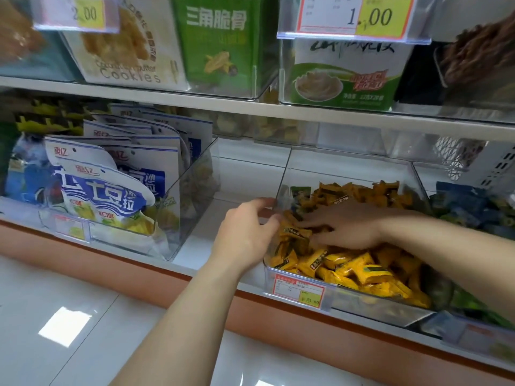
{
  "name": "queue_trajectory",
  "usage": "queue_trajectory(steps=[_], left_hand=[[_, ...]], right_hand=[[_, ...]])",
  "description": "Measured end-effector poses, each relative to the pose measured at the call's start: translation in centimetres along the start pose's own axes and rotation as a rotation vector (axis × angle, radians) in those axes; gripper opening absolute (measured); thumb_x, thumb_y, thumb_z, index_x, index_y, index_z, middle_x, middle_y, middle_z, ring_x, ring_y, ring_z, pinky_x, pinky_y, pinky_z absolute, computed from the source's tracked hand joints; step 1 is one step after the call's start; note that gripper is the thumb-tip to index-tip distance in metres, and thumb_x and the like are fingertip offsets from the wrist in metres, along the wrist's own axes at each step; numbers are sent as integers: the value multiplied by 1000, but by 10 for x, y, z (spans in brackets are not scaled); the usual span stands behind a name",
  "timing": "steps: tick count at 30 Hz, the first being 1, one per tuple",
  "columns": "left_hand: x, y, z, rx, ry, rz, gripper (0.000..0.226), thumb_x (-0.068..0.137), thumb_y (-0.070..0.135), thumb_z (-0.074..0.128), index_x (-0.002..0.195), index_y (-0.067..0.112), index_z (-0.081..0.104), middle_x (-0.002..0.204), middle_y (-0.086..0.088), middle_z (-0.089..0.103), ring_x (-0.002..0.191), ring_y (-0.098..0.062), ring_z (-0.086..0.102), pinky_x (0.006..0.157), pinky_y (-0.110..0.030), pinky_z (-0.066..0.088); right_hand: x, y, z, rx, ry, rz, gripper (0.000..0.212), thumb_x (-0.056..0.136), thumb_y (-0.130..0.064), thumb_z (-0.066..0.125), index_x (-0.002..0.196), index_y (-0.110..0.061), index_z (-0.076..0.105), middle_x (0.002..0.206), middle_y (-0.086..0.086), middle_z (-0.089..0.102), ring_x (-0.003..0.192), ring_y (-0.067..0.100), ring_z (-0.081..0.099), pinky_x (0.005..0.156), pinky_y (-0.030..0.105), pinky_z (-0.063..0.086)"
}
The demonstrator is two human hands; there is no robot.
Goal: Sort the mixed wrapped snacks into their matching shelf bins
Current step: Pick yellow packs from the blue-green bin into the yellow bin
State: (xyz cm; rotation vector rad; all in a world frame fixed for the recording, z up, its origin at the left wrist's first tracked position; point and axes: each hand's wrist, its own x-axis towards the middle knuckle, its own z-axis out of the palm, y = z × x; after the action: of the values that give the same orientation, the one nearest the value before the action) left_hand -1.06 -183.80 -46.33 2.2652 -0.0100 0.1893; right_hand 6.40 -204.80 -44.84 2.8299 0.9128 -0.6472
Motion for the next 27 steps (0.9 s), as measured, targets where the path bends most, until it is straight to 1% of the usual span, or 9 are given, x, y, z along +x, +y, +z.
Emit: queue_trajectory(steps=[2, 6, 9, 11, 14, 16, 18, 23, 27], left_hand=[[1, 0, 0, -5, -1, 4, 33, 94, 36, 60, 125, 29, 66, 112, 13, 70, 96, -13, 67, 90, -34, 54], [2, 1, 1, -3, 5, -3, 32, 93, 35, 60, 124, 30, 66, 112, 13, 69, 97, -13, 65, 90, -32, 53], [0, 2, 1, -5, 8, -8, 31, 93, 34, 60, 123, 31, 66, 110, 14, 69, 96, -13, 65, 88, -33, 54], [-1, 3, 1, -2, 9, -9, 31, 93, 34, 60, 123, 31, 66, 107, 15, 67, 96, -14, 65, 88, -33, 54], [-1, 5, 0, 2, 9, -20, 31, 93, 35, 60, 123, 32, 66, 107, 15, 67, 98, -14, 65, 89, -35, 54], [-2, 5, 0, -1, 6, -24, 31, 93, 35, 59, 123, 33, 65, 106, 16, 66, 98, -14, 65, 90, -36, 55], [-2, 5, 0, -10, 4, -28, 30, 93, 36, 59, 123, 34, 65, 104, 17, 65, 97, -14, 66, 90, -36, 55], [-1, 1, 1, -29, -2, -20, 32, 92, 37, 60, 123, 33, 65, 108, 16, 67, 97, -12, 65, 88, -31, 52], [0, 0, 2, -55, -4, -25, 30, 92, 37, 60, 122, 33, 65, 109, 14, 68, 97, -11, 64, 87, -29, 52]], right_hand=[[-26, 14, -5, 89, 4, 2, 49, 97, -55, 45, 145, -43, 41, 156, -13, 35, 140, 11, 35, 102, 22, 31], [-47, 26, -23, 148, -69, 61, 43, 93, -61, 50, 133, -45, 54, 148, -15, 44, 134, 9, 41, 98, 22, 32], [-34, 21, -39, 153, 18, 67, 42, 89, -70, 47, 100, -37, 71, 105, -15, 69, 95, 6, 62, 79, 27, 46], [-13, 16, -42, 95, 237, 66, 39, 92, -64, 49, 79, -31, 67, 78, -11, 65, 76, 10, 61, 63, 29, 43], [30, 6, -33, 148, 390, 4, 13, 94, -42, 58, 90, -33, 67, 95, -7, 66, 95, 18, 63, 73, 30, 44], [55, 5, -23, 143, 242, 62, 34, 95, -37, 59, 127, -26, 64, 127, 1, 63, 115, 22, 58, 89, 29, 43], [72, 8, -14, 93, 115, 141, 48, 96, -39, 56, 142, -26, 52, 143, 3, 53, 125, 25, 52, 94, 30, 40], [88, 19, -15, 64, 79, 174, 44, 86, -37, 65, 128, -26, 65, 123, 3, 64, 103, 22, 59, 84, 35, 52], [84, 36, -14, 134, 290, 159, 24, 87, -33, 68, 111, -30, 72, 113, 0, 65, 94, 19, 57, 75, 34, 50]])
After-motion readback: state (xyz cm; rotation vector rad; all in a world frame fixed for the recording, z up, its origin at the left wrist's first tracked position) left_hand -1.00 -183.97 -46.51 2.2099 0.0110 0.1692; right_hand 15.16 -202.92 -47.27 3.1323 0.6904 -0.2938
